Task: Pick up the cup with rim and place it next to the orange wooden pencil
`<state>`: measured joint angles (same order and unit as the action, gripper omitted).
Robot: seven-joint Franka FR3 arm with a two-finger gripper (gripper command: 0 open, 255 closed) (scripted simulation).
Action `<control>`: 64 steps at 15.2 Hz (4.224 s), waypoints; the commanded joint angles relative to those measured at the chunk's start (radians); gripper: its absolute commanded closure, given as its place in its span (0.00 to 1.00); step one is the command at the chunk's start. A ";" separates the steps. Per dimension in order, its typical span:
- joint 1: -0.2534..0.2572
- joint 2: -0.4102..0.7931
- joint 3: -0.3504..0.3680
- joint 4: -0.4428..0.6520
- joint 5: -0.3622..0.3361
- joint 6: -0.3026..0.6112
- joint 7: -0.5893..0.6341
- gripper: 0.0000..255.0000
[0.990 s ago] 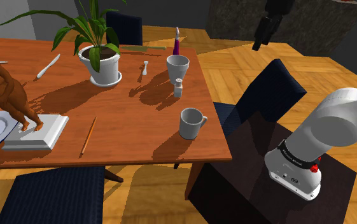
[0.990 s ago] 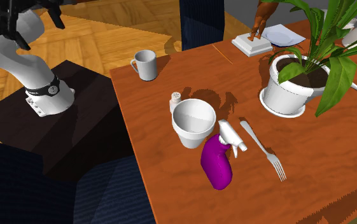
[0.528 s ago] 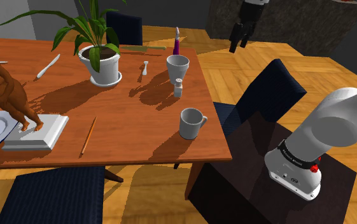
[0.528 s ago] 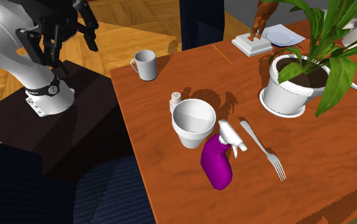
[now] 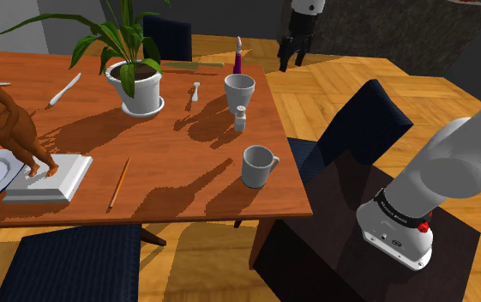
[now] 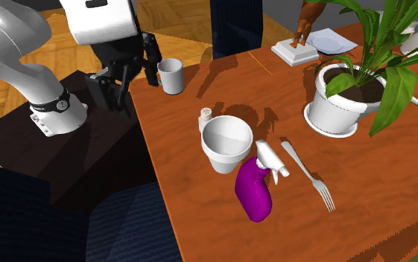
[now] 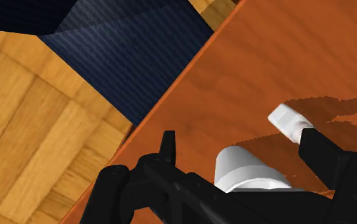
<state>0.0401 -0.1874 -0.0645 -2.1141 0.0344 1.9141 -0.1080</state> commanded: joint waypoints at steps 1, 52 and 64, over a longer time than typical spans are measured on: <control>0.003 0.082 0.001 0.053 0.010 0.030 0.002 0.00; 0.006 0.527 0.010 0.555 0.053 -0.029 0.022 1.00; 0.003 0.519 0.009 0.704 0.050 -0.186 0.032 1.00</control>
<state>0.0447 0.3319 -0.0551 -1.4205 0.0844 1.7394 -0.0750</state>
